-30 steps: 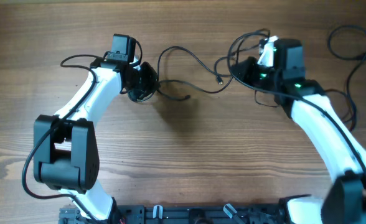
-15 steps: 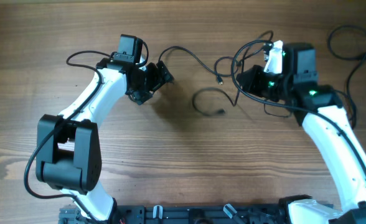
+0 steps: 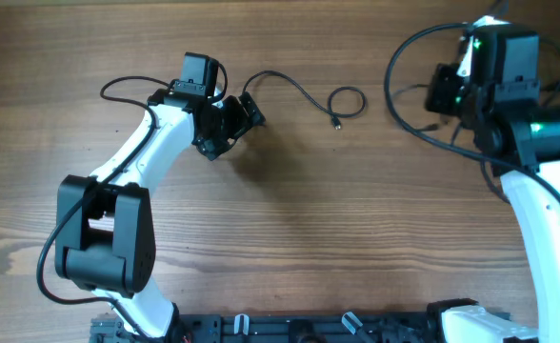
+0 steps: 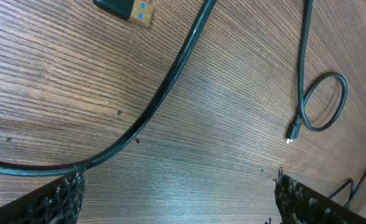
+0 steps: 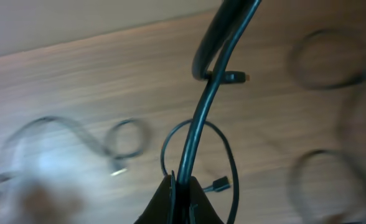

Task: Untangle cables

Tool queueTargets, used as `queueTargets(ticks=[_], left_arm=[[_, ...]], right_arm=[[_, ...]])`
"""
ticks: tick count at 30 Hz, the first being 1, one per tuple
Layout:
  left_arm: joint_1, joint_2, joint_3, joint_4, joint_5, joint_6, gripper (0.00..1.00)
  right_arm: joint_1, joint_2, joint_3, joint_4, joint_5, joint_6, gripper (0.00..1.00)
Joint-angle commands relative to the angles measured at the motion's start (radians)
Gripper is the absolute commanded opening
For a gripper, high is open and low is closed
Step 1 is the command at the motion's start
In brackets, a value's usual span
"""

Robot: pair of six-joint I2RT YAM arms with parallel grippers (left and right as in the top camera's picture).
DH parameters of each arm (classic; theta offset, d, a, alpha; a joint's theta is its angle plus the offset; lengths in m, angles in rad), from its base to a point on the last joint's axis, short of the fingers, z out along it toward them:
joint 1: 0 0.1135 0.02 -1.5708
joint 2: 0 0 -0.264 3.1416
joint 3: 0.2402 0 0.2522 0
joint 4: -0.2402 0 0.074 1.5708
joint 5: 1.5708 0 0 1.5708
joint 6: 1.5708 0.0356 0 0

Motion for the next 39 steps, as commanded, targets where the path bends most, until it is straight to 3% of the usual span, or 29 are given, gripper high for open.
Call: queueTargets(ticks=[1,14,15,16,21,22,24,25,27,30,32,34,37,39], left_arm=[[-0.002,-0.022,0.007,0.003,-0.017,0.016,1.0],[-0.002,-0.022,0.007,-0.008,-0.017,0.016,1.0],[-0.002,-0.022,0.007,-0.008,-0.017,0.016,1.0],[-0.002,-0.022,0.007,-0.008,-0.017,0.016,1.0],[-0.002,-0.022,0.007,-0.008,-0.017,0.016,1.0],[-0.002,-0.022,0.007,-0.008,-0.017,0.016,1.0],[-0.002,-0.022,0.007,-0.008,-0.017,0.016,1.0],[-0.002,-0.022,0.007,-0.008,-0.017,0.016,1.0],[-0.002,-0.022,0.007,-0.008,-0.017,0.016,1.0],[-0.002,-0.022,0.007,-0.008,-0.017,0.016,1.0],[-0.002,-0.022,0.007,-0.008,-0.017,0.016,1.0],[-0.002,-0.022,0.007,-0.008,-0.017,0.016,1.0],[-0.002,-0.022,0.007,-0.008,-0.017,0.016,0.99],[-0.002,-0.022,0.007,-0.008,-0.017,0.016,1.0]], right_arm=[[-0.032,0.058,0.013,0.002,0.16,-0.187,0.04],[-0.279,0.37,0.013,0.014,0.248,-0.23,0.05],[-0.297,0.393,0.013,0.012,0.248,-0.23,0.07],[-0.312,0.414,0.013,0.011,0.248,-0.23,0.18],[-0.37,0.49,0.013,0.017,0.244,-0.222,0.21],[-0.376,0.498,0.013,0.02,0.244,-0.219,0.27],[-0.383,0.502,0.013,0.023,0.227,-0.219,0.7],[-0.385,0.502,0.013,0.026,0.205,-0.219,0.82],[-0.385,0.502,0.013,0.031,0.101,-0.22,0.85],[-0.385,0.502,0.013,0.014,-0.109,-0.223,0.83],[-0.385,0.502,0.013,0.004,-0.25,-0.222,0.67],[-0.385,0.502,0.007,0.002,-0.361,-0.199,0.34],[-0.384,0.502,-0.01,0.008,-0.428,-0.133,0.05],[-0.383,0.502,-0.035,0.035,-0.426,-0.101,0.05]])
